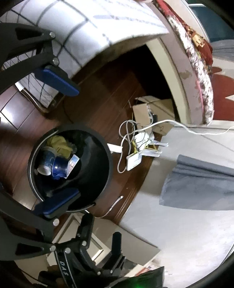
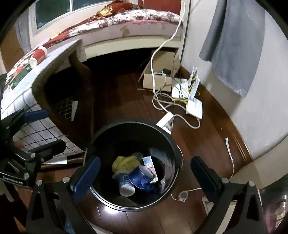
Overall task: Collect trash
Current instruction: 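Move both tools back toward the ottoman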
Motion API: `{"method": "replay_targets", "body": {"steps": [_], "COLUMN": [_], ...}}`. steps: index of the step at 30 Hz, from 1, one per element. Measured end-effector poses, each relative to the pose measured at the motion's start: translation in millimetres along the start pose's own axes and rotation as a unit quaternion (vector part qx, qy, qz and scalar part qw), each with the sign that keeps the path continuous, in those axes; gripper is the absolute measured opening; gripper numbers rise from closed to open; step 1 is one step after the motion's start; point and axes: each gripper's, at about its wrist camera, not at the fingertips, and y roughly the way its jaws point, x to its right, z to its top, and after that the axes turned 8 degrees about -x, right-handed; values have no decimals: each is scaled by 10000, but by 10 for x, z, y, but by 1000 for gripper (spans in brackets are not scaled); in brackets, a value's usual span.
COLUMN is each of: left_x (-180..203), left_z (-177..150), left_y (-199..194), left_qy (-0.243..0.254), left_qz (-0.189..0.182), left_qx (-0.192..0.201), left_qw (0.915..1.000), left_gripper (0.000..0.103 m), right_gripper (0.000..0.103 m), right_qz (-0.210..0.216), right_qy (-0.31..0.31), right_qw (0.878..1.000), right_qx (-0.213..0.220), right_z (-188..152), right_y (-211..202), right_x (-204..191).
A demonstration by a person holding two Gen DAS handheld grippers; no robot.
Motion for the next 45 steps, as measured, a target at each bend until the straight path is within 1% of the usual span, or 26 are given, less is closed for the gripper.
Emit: {"method": "replay_targets", "body": {"steps": [5,10,17,23,27,34,37,45], "left_x": [-59,-239,-484,-736,-1000,-1525,-1787,-2443], "left_z": [-19,-6,-28,-107,-171,-344,-458,-693], "left_y": [-230,-460,-764,-981,-1159,-1394,-1472,-1635], "left_qy": [-117,-393,-582,-725,-892,-1230,-1398,-1728], "left_qz": [141,300,608,853,1062,1382,1529,1888], "left_qx": [116,291,547,655,751,839,820,757], "left_qw": [9998,9984,9949,9916,9875,9792,9749,9637], "left_gripper": [102,102,102,102,102,102,102,102], "right_gripper": [102,102,102,102,102,102,102,102], "right_qz": [36,131,278,369,603,763,785,1012], "right_qy": [12,-80,-308,-469,-570,-954,-1083,-1271], "right_qw": [9997,9987,9972,9956,9932,9889,9879,9847], "right_qx": [224,481,625,729,815,844,788,630], "right_z": [52,175,319,492,628,834,927,1157], "right_y": [-235,-415,-518,-608,-655,-637,-590,-417], "right_x": [-103,-308,-623,-898,-1127,-1686,-1929,-2498]}}
